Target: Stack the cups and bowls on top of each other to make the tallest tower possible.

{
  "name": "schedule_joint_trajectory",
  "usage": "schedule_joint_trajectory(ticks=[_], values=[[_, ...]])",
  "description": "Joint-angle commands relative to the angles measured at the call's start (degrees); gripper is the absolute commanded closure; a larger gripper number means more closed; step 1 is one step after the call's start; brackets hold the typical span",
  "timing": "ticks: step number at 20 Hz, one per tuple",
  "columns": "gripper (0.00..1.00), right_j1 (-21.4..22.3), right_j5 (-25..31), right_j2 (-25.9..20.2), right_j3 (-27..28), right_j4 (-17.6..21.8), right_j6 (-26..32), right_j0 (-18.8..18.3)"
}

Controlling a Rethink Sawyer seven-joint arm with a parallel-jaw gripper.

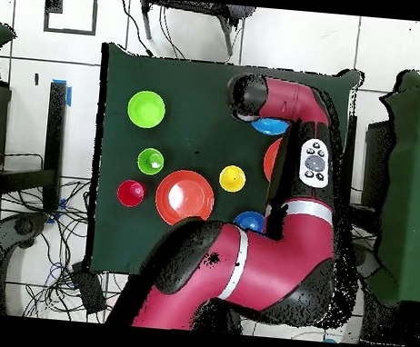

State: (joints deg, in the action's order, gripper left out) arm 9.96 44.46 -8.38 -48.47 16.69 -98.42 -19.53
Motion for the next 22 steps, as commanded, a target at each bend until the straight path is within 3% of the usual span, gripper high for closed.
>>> schedule_joint_trajectory(ticks=[1,12,22], values=[[1.0,-0.17,0.51,-6.23,-4.64,5.73,20.43,-0.2],[1.0,3.16,0.87,-2.86,-8.18,4.97,11.1,2.98],[1.0,2.33,-1.77,-1.84,-13.86,2.45,1.66,5.35]])
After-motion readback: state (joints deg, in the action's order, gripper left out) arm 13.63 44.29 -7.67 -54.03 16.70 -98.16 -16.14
